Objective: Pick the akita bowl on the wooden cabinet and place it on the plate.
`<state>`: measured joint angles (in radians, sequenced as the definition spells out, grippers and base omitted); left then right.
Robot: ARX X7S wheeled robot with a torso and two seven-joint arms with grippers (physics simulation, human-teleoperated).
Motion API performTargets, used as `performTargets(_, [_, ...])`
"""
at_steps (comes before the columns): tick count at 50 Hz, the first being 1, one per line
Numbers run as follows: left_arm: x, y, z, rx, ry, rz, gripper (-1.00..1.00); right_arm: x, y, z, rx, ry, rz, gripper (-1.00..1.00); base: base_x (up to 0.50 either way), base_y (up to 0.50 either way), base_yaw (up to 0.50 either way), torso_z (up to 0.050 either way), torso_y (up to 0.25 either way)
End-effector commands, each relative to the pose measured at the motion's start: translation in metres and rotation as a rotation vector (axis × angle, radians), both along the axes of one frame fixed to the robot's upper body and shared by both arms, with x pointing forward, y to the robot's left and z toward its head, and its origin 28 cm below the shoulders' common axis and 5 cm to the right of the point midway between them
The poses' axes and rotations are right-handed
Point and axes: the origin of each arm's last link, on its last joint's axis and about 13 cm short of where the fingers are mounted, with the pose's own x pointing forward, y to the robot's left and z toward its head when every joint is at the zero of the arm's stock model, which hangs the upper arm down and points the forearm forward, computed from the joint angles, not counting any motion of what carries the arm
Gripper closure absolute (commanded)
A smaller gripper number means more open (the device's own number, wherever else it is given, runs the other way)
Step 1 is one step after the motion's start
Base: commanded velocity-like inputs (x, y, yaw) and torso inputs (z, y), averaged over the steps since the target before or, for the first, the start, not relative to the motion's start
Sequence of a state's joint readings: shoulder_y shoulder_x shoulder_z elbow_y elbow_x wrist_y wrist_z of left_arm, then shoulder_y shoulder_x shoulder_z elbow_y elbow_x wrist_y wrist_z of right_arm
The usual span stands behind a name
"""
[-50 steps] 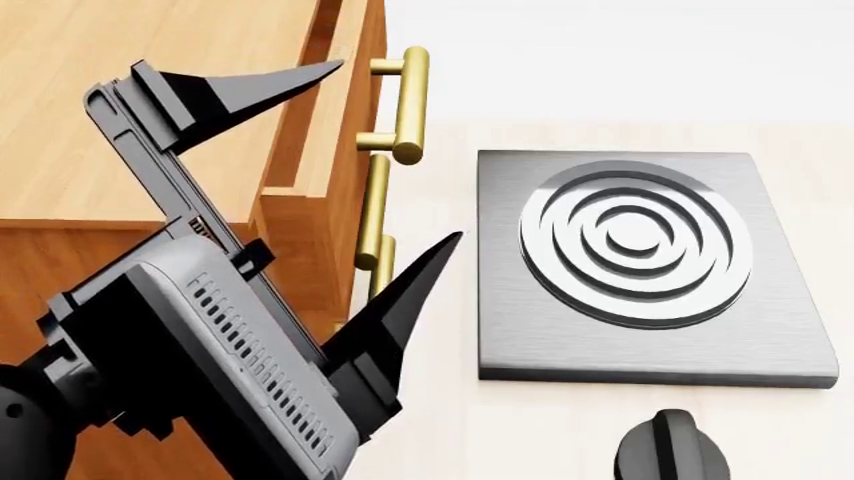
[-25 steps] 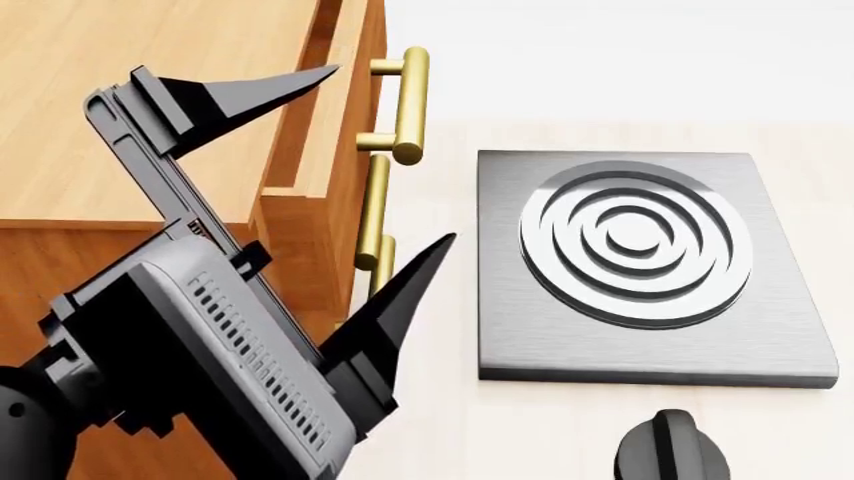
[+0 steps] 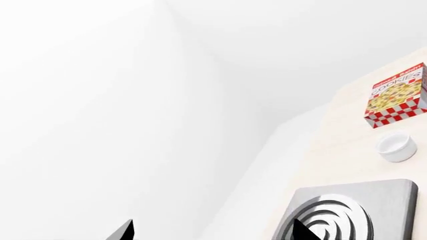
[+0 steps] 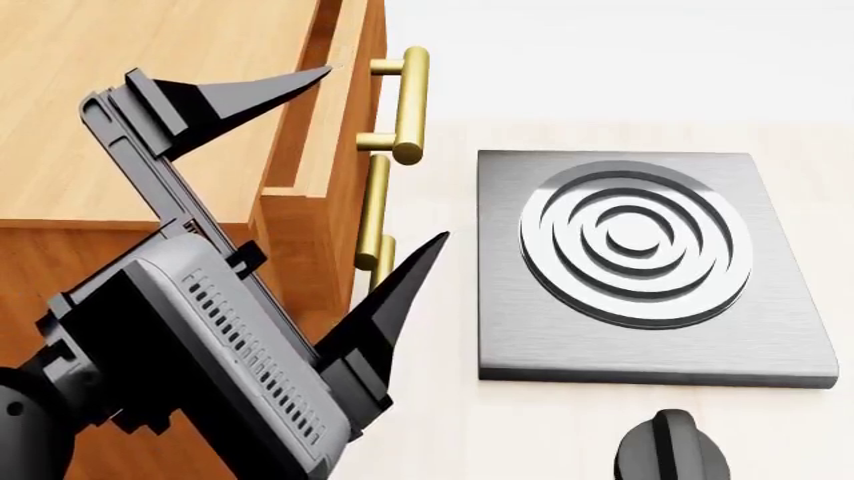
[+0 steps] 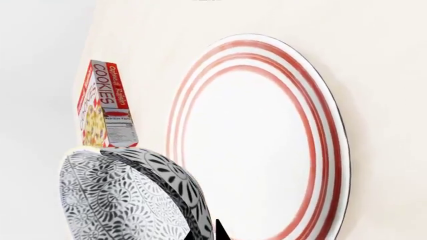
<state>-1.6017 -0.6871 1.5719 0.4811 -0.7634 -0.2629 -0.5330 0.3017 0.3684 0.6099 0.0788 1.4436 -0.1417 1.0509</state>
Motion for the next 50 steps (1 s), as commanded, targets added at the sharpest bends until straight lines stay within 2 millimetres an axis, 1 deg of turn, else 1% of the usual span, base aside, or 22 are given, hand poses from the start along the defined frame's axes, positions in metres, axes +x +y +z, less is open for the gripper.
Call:
performTargets(1, [0.000, 0.000, -0.001, -0.002, 0.003, 0.001, -1.00, 0.003, -0.002, 0.007, 0.001, -0.022, -0.034, 1.00, 0.00, 0.00, 0.00, 0.000, 0.000])
performTargets(6, [0.000, 0.000, -0.001, -0.002, 0.003, 0.002, -1.00, 0.005, -0.002, 0.012, 0.005, -0.030, -0.054, 1.00, 0.00, 0.00, 0.00, 0.000, 0.000])
performTargets(12, [0.001, 0.001, -0.002, -0.002, 0.008, 0.003, -1.00, 0.010, -0.001, 0.019, -0.006, -0.027, -0.034, 1.00, 0.00, 0.00, 0.00, 0.000, 0.000])
performTargets(16, [0.001, 0.002, -0.002, -0.002, 0.009, 0.007, -1.00, 0.010, -0.001, 0.023, -0.008, -0.035, -0.036, 1.00, 0.00, 0.00, 0.00, 0.003, 0.000])
performTargets(24, [0.002, 0.002, -0.002, -0.003, 0.012, 0.009, -1.00, 0.013, -0.004, 0.028, -0.012, -0.039, -0.049, 1.00, 0.00, 0.00, 0.00, 0.000, 0.001])
performTargets(44, [0.004, 0.002, -0.005, -0.002, 0.016, 0.009, -1.00, 0.005, -0.012, 0.026, -0.035, -0.025, -0.076, 1.00, 0.00, 0.00, 0.00, 0.000, 0.000])
performTargets(50, [0.005, 0.001, -0.006, 0.000, 0.019, 0.011, -1.00, 0.003, -0.015, 0.022, -0.038, -0.011, -0.082, 1.00, 0.00, 0.00, 0.00, 0.000, 0.000])
